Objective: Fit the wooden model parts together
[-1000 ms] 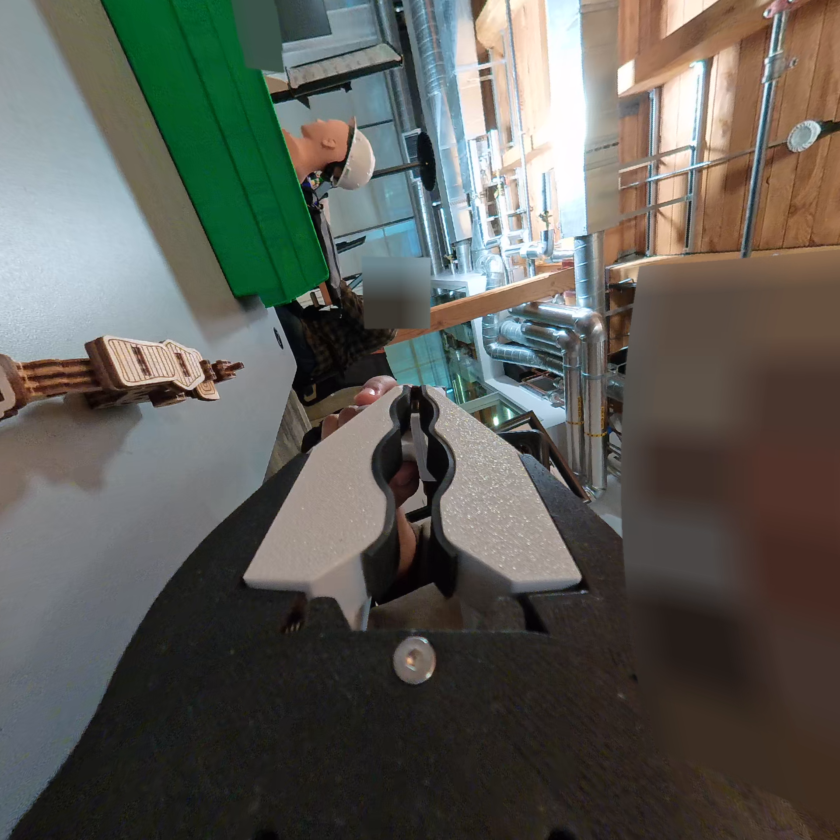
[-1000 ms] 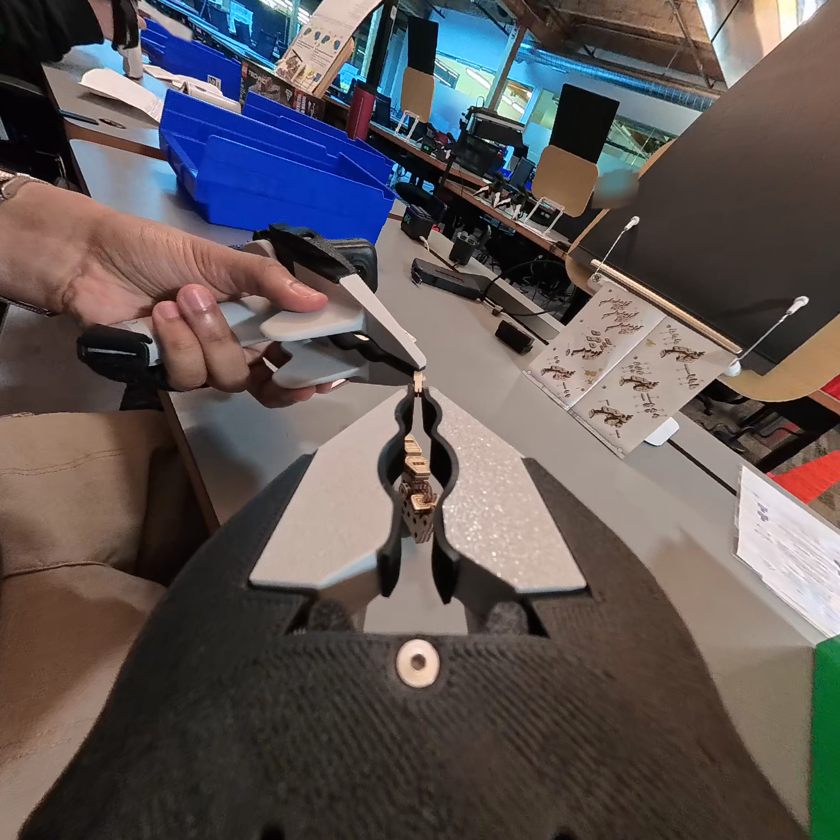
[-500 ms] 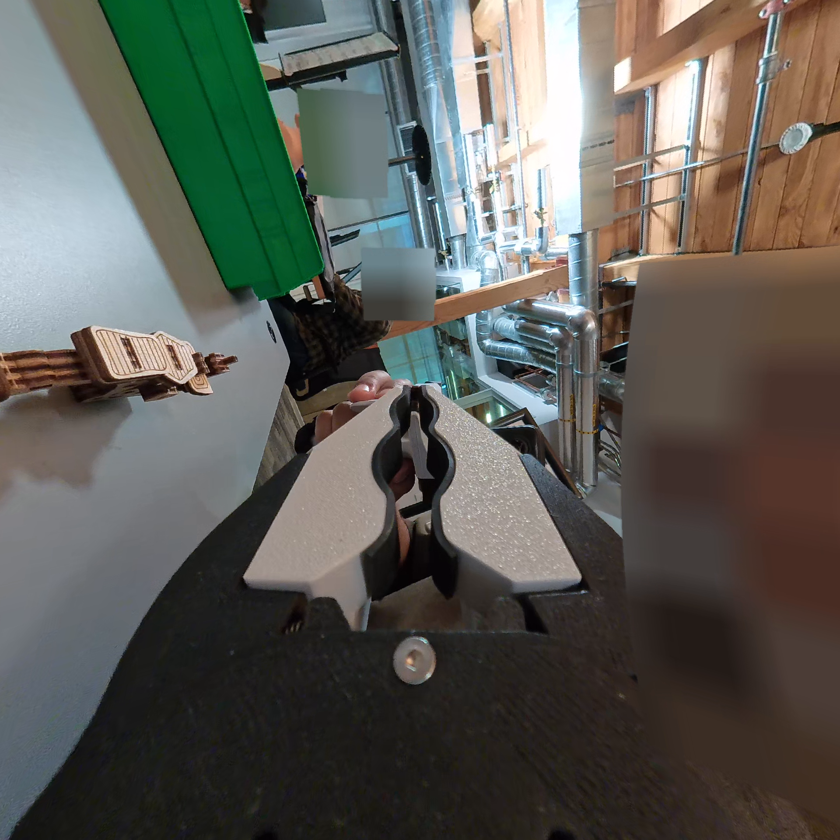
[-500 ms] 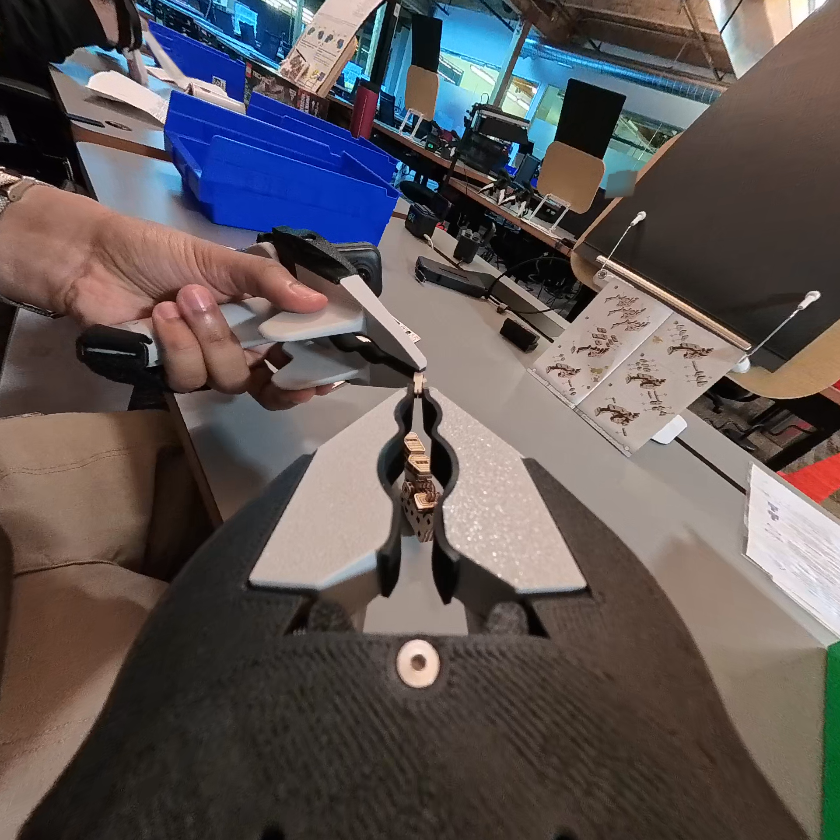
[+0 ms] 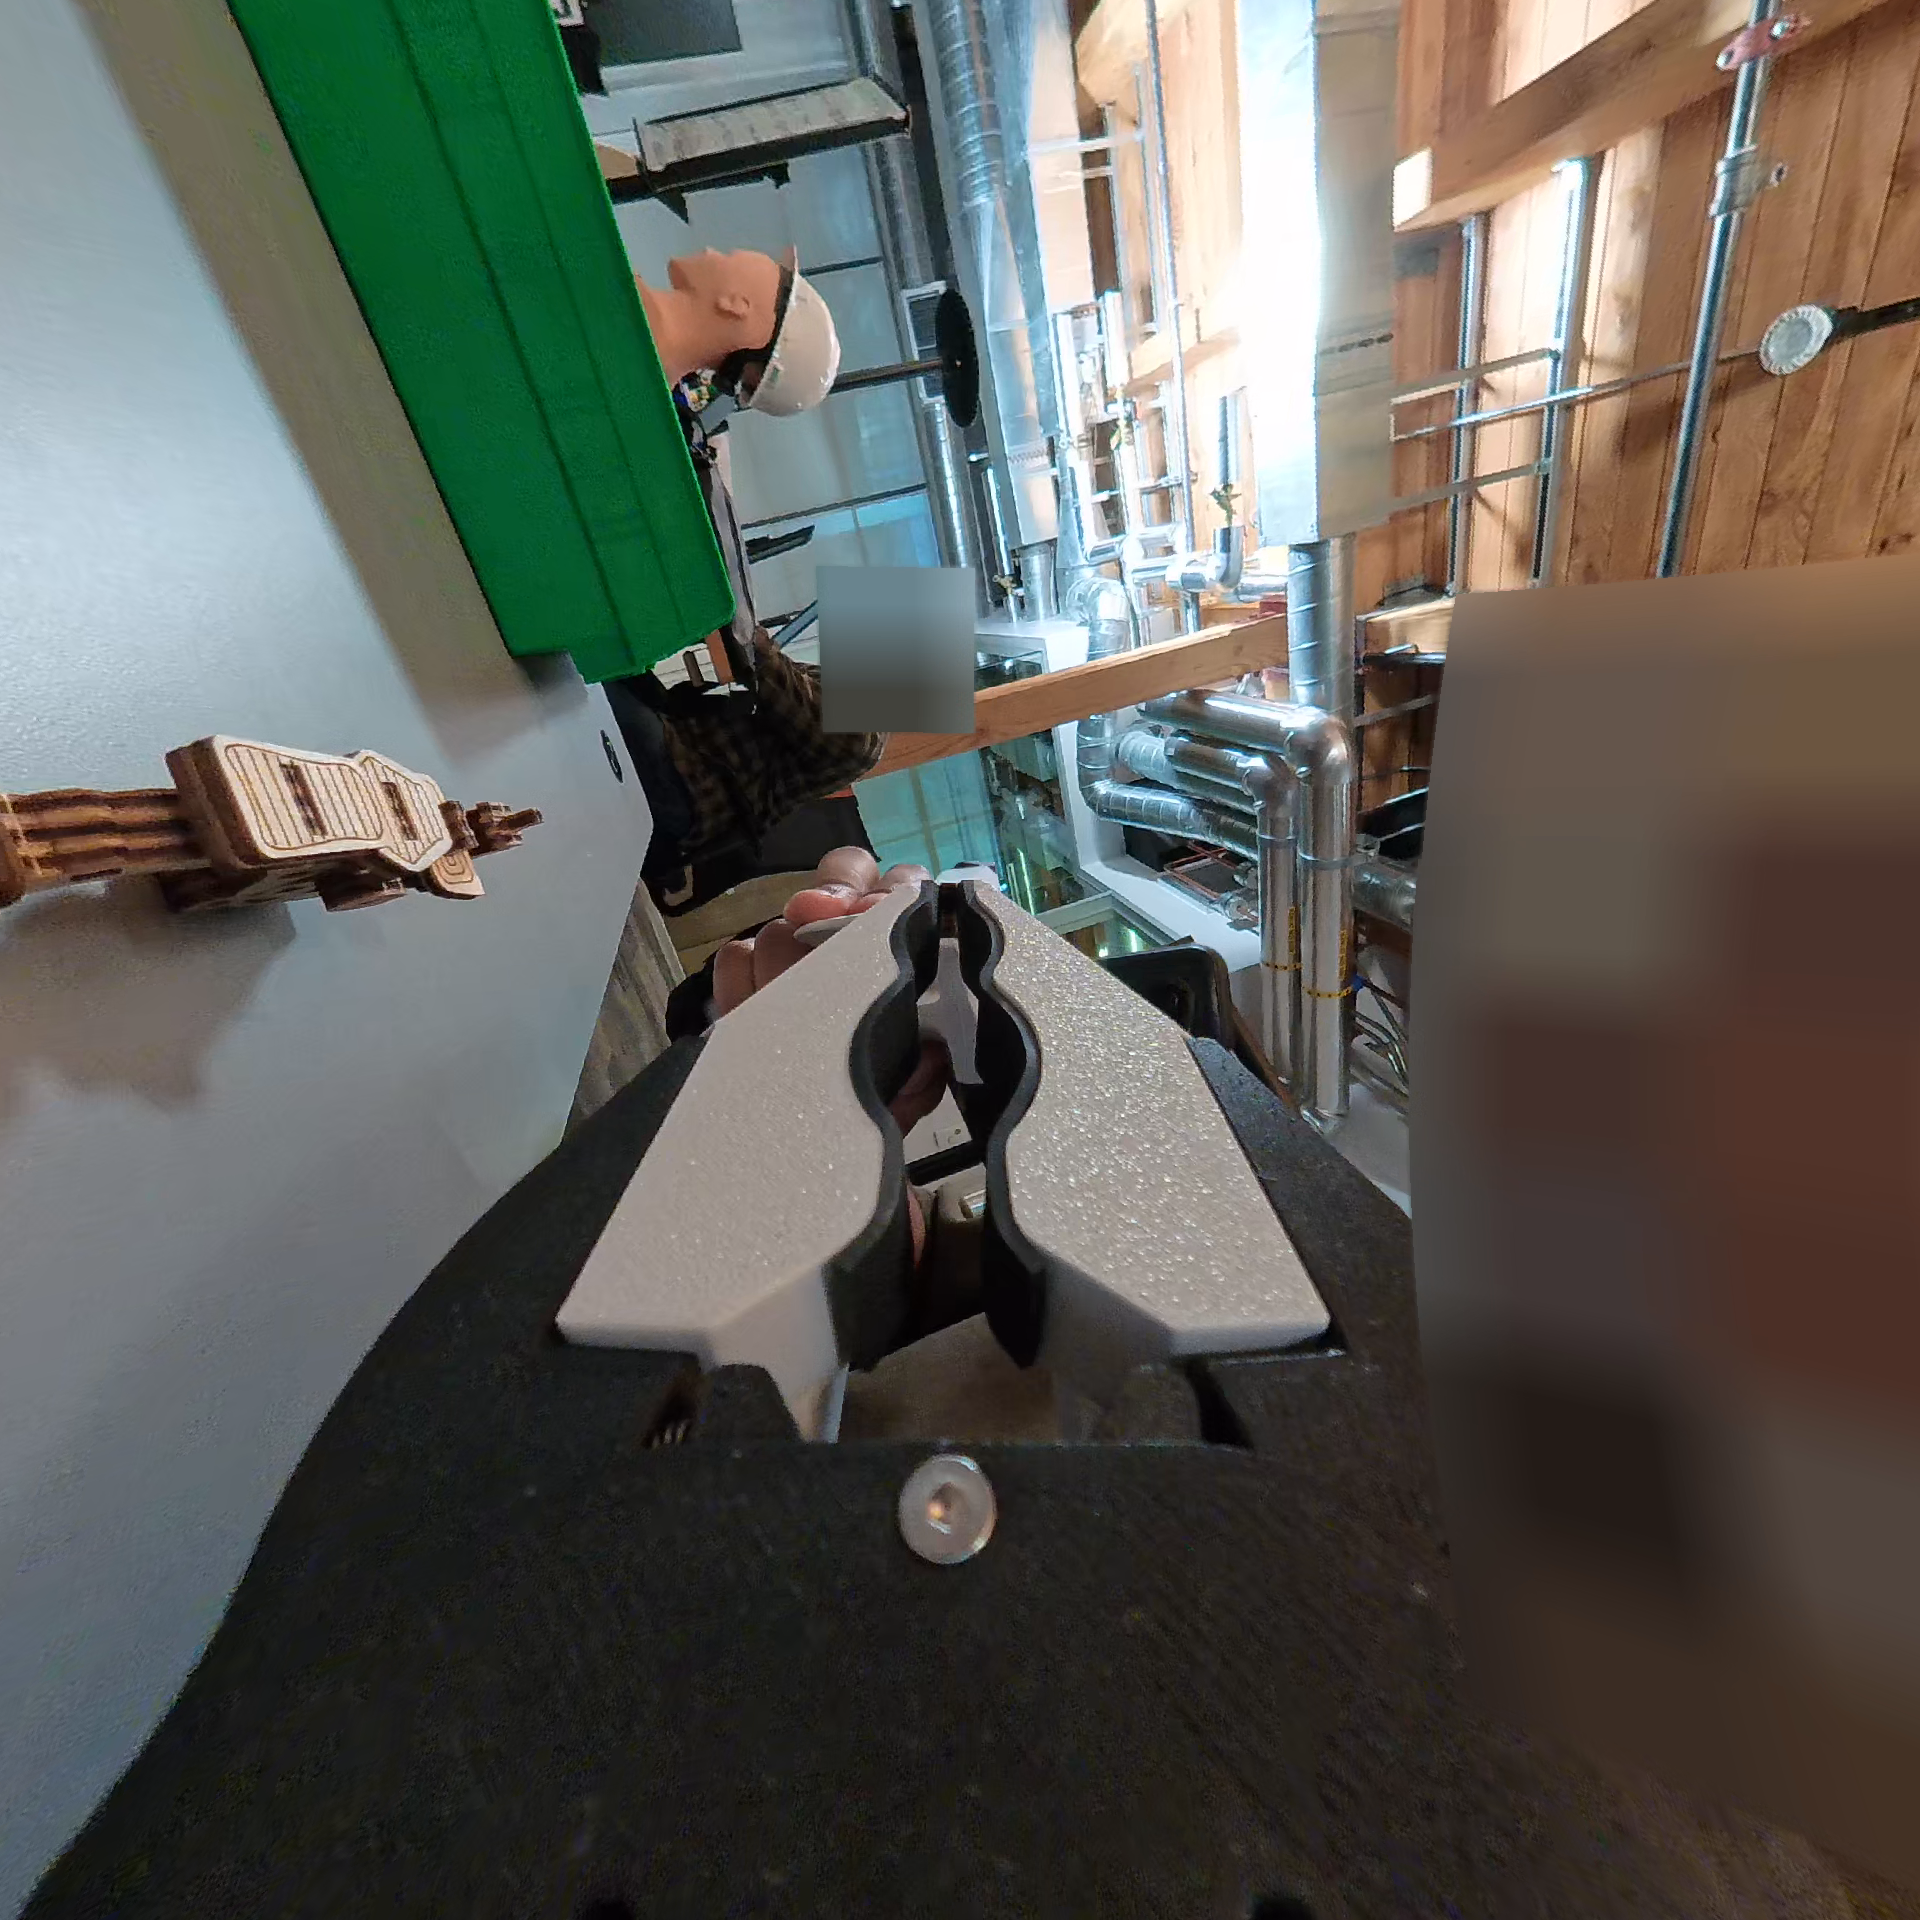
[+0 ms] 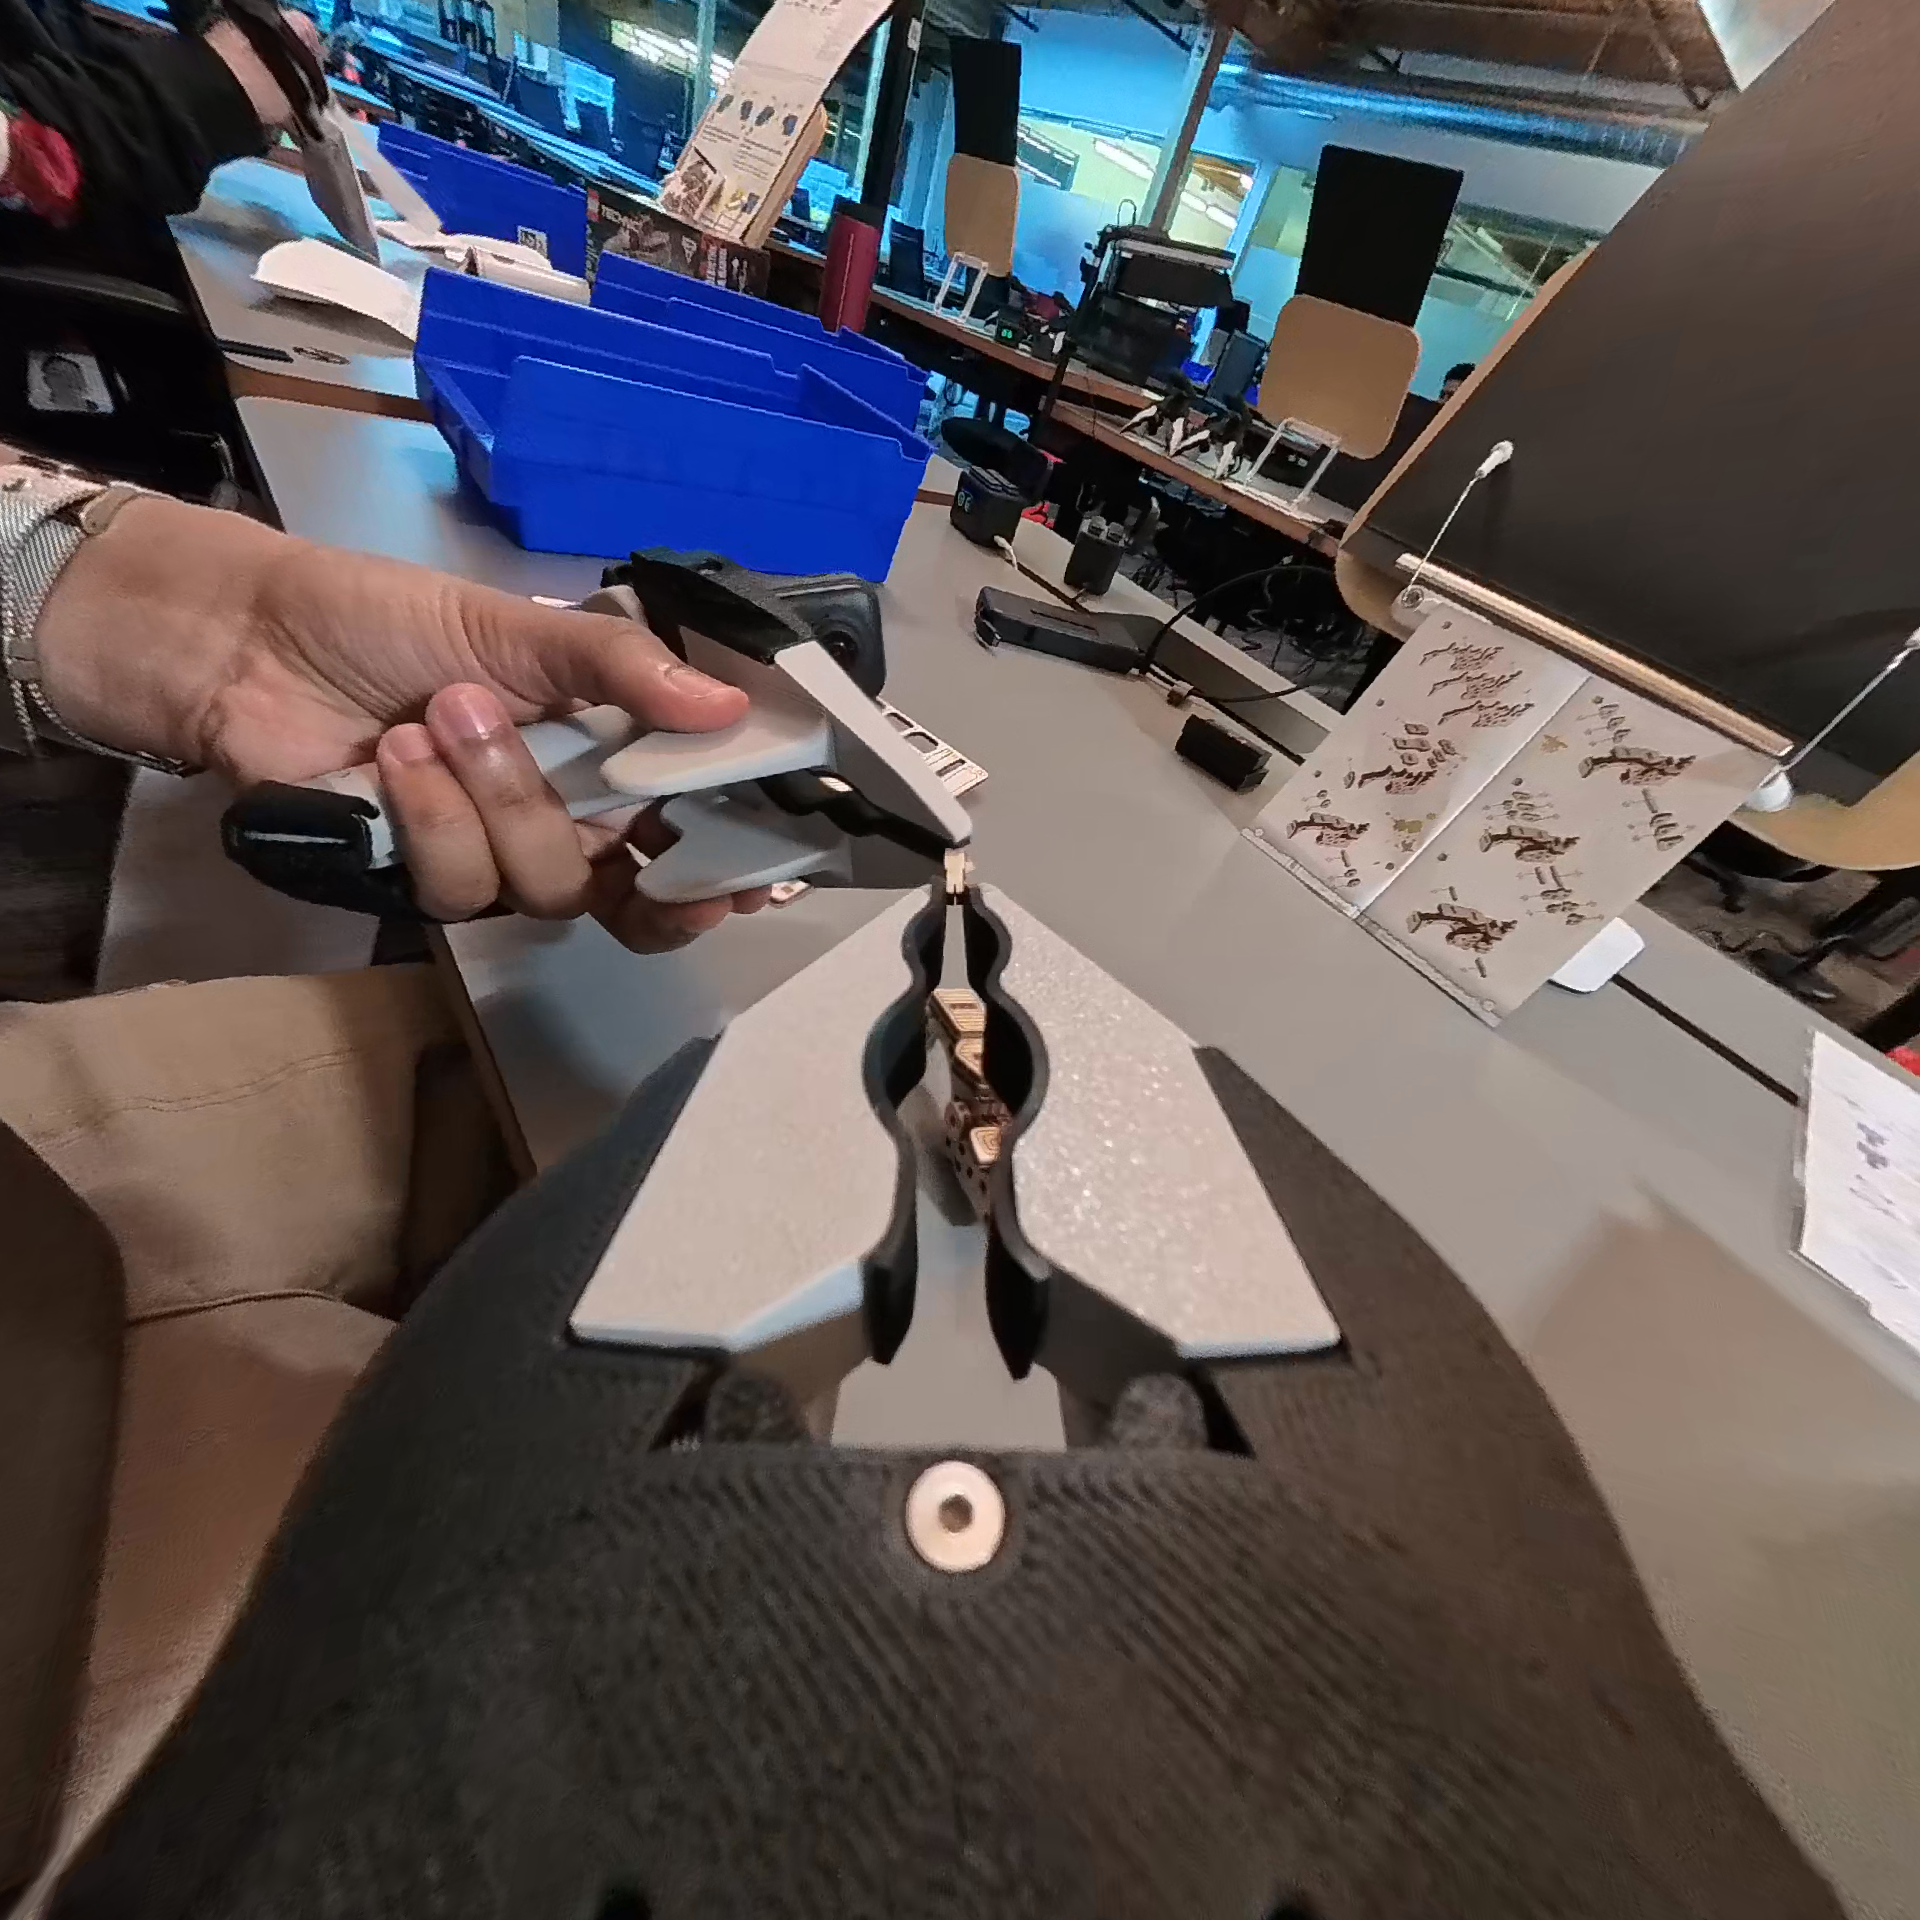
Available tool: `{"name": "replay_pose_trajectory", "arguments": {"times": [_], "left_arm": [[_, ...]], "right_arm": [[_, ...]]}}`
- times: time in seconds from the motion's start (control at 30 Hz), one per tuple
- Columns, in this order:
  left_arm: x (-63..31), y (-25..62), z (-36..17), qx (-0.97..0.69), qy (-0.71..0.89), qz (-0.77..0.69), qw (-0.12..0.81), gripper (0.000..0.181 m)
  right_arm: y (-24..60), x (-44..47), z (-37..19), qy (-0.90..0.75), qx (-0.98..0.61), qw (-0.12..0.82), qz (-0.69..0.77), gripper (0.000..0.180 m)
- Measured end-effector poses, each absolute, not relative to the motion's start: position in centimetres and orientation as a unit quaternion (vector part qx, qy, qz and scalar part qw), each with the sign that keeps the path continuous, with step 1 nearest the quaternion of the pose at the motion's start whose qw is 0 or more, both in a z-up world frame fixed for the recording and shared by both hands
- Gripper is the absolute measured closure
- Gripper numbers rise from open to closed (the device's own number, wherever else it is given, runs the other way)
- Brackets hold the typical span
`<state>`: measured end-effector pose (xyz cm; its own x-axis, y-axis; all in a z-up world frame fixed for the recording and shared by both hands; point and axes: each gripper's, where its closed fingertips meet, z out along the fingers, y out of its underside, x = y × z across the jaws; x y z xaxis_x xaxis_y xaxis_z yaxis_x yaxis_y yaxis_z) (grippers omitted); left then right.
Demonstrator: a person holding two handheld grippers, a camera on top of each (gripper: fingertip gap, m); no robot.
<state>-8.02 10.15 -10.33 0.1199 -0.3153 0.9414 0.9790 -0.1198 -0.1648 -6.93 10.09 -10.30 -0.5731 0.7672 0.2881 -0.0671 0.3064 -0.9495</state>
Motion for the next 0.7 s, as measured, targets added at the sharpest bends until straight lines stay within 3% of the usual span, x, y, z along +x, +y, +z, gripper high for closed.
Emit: {"name": "replay_pose_trajectory", "arguments": {"times": [0.03, 0.7], "left_arm": [[-8.02, 10.15, -10.33, -0.486, -0.341, -0.569, 0.569, 0.181], [-8.22, 10.09, -10.49, -0.481, -0.348, -0.571, 0.567, 0.181]], "right_arm": [[10.10, -6.94, -10.31, -0.708, -0.250, 0.385, 0.537, 0.178], [10.04, -7.10, -10.42, -0.709, -0.258, 0.374, 0.539, 0.179]]}}
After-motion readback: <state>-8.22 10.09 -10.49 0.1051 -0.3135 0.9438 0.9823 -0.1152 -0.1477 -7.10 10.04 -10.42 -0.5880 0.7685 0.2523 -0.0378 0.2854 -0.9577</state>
